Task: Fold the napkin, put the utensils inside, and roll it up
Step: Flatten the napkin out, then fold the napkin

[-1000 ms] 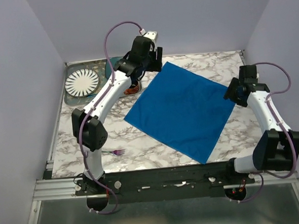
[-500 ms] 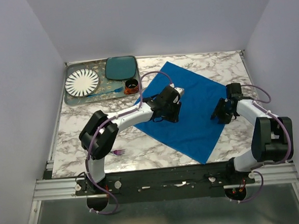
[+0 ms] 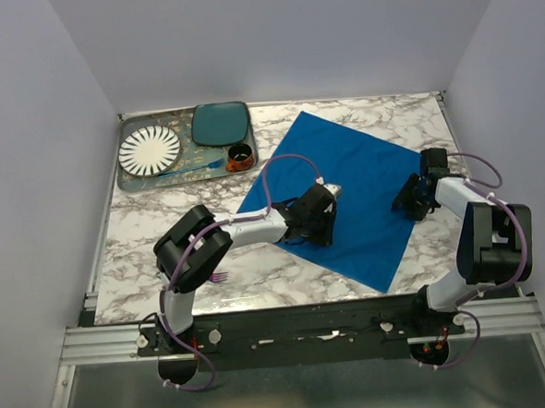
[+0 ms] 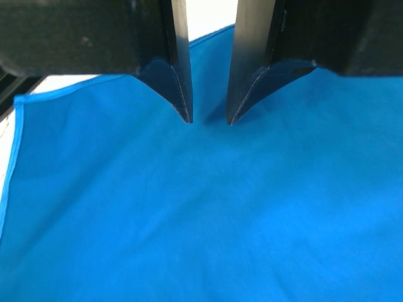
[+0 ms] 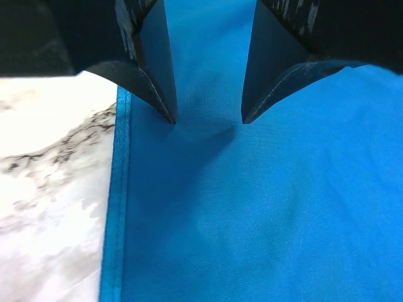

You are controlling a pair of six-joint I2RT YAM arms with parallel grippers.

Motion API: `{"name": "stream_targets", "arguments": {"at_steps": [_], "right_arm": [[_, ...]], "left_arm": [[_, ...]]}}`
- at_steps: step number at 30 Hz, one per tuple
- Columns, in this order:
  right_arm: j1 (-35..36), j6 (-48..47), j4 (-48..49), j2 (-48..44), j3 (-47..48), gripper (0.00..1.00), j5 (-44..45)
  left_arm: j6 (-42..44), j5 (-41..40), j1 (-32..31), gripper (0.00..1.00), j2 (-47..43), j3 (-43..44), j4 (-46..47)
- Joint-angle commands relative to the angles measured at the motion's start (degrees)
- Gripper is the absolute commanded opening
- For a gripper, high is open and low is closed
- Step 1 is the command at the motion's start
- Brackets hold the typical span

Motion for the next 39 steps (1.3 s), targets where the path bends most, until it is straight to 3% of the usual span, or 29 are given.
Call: {"name": "stream_targets", "arguments": {"at_steps": [1, 6, 9, 12, 16, 20, 23, 26, 27, 31, 34, 39], "right_arm": [[-1.2, -2.0, -2.7, 0.3, -1.7, 0.54, 6.1], [-0.7, -4.4, -4.3, -5.7, -2.6, 0.57, 3.5], [3.4, -5.8, -7.6, -11.5, -1.4, 0.63, 8.8], [7.5, -5.1, -8.9, -14.5, -1.0, 0.66, 4.2], [18.4, -4.5, -8.1, -16.5, -1.2, 0.68, 2.5], [34.0, -6.3, -5.5, -15.1, 1.0, 0.71, 3.8], [43.2, -6.1, -4.5, -6.2, 9.0, 0.69, 6.5], [52.3, -6.4, -6.1, 5.5, 18.7, 0.65, 11.6], [54.3, -6.7, -6.5, 9.2, 26.2, 0.65, 13.0], [58.7, -5.5, -13.3, 24.9, 47.3, 0.58, 13.8], [59.9, -3.7, -17.2, 36.0, 62.0, 0.56, 13.2], [61.4, -0.9, -22.6, 47.3, 77.4, 0.56, 12.3]], "left_arm": [[-1.8, -1.7, -2.0, 0.36, -0.2, -0.9, 3.5], [-1.1, -2.9, -2.1, 0.36, -3.2, -0.8, 1.8], [-0.4, -3.5, -2.1, 0.4, -7.0, 0.0, -0.3], [0.0, -4.6, -1.7, 0.48, -11.2, 1.5, -2.6], [-2.3, -4.9, 2.7, 0.59, -17.6, 0.6, -5.4], [-6.2, -4.5, 12.9, 0.59, -26.8, -6.3, -6.1], [-6.7, -9.8, 18.4, 0.6, -39.3, -12.4, -6.3], [-7.0, -20.6, 22.9, 0.66, -48.7, -12.0, -13.7], [-8.1, -26.5, 23.8, 0.69, -50.3, -10.9, -18.4], [-8.2, -35.0, 25.6, 0.8, -56.5, -9.8, -24.3], [-7.1, -36.2, 27.0, 0.8, -59.8, -11.6, -24.9], [-5.0, -34.8, 28.7, 0.79, -62.2, -12.2, -24.7]]}}
